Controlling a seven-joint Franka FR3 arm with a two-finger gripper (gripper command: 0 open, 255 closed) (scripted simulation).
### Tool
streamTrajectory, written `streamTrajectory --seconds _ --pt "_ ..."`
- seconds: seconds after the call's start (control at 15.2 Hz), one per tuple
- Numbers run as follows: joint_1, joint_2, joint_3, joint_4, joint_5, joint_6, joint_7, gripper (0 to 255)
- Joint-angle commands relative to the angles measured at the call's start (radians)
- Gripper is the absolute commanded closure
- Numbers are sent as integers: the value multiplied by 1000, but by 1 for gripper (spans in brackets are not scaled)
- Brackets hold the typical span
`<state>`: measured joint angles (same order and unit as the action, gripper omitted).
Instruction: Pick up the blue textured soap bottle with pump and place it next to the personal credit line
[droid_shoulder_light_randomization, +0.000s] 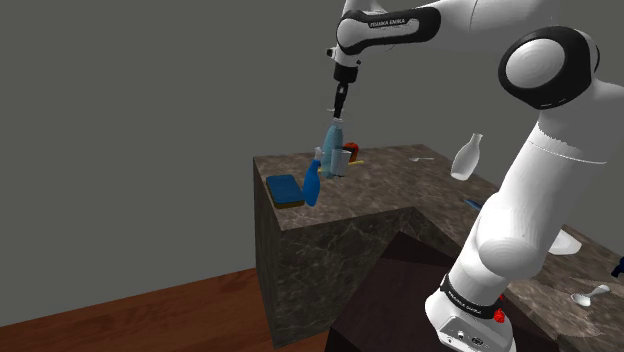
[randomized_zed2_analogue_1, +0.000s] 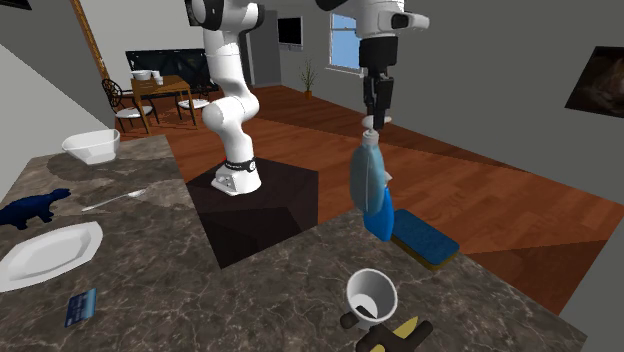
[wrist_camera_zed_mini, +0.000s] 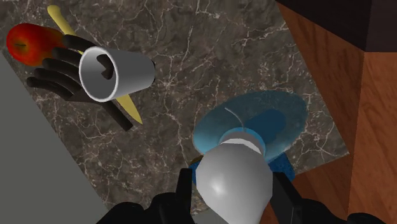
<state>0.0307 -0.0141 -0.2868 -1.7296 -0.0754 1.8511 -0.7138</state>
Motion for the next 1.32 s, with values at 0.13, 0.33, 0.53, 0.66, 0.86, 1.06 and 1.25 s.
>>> streamTrajectory --seconds 0.13,0.33,0.53,0.66,0.86,1.06,1.25 --pt "-1 7 -1 64 3 -56 -6 255" --pt "-1 15 -1 114 6 -98 -10 255" --pt "-2 26 -2 167 10 -141 -15 255" --pt "-3 34 -3 205 13 -171 -18 255" --pt "-5 49 -4 264 18 -215 -24 255" --pt "-7 68 -6 329 24 -262 -30 255" --pt "-11 90 -9 399 31 -311 -37 255"
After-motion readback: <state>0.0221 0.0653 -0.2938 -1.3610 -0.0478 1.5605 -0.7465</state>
